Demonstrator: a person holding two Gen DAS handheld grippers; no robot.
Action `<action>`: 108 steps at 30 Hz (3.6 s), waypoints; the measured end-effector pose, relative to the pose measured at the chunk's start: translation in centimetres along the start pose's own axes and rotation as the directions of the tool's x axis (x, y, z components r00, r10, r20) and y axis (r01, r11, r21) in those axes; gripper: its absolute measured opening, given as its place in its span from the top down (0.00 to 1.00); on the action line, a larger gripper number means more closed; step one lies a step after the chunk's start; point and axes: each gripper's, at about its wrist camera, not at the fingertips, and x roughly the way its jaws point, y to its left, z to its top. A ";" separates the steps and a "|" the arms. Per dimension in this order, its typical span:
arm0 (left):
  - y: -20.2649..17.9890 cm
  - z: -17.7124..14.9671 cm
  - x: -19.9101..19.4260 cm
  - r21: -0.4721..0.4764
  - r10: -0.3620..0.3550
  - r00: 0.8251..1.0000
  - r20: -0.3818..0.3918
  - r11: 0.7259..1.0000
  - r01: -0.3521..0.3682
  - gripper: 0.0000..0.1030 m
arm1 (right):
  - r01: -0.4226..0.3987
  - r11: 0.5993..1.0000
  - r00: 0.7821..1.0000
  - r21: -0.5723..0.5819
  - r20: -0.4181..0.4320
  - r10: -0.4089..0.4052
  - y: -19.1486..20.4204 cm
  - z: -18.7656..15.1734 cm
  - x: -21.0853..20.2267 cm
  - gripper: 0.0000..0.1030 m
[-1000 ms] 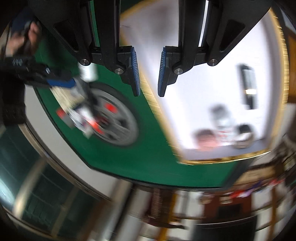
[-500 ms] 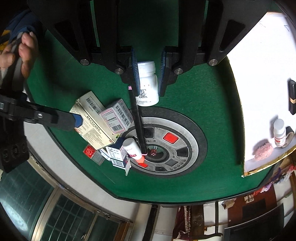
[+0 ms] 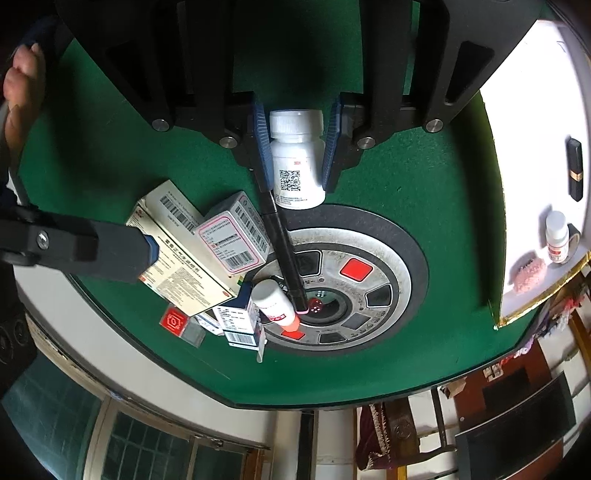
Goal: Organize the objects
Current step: 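Grasp the large white QR-label bottle with the left tool while the right tool grasps a white barcode box, then lift the white bottle with the left tool while the right tool lifts the barcode box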
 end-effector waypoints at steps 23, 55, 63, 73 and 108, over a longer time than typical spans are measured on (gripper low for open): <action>1.8 -1.3 1.4 -0.037 0.037 0.999 -0.027 0.999 -0.038 0.68 | 0.348 0.926 0.935 -0.145 -0.022 -0.355 0.8 0.3 4.0 0.56; 1.0 -2.0 1.8 -0.032 0.092 0.995 0.035 0.995 -0.091 0.68 | 0.506 0.786 0.847 -0.355 0.033 -0.530 1.5 -0.7 7.5 0.62; 0.9 -2.0 1.8 -0.030 0.102 0.994 0.045 0.994 -0.100 0.68 | 0.484 0.807 0.864 -0.339 0.043 -0.501 1.3 -0.9 6.8 0.66; 0.6 -2.1 1.7 -0.016 0.114 0.992 0.047 0.993 -0.114 0.68 | 0.449 0.838 0.889 -0.310 0.068 -0.452 2.1 -0.7 5.2 0.66; -0.1 -1.8 -0.1 0.004 0.153 0.981 0.121 0.988 -0.155 0.68 | 0.434 0.849 0.899 -0.300 0.089 -0.428 2.9 -0.5 4.6 0.66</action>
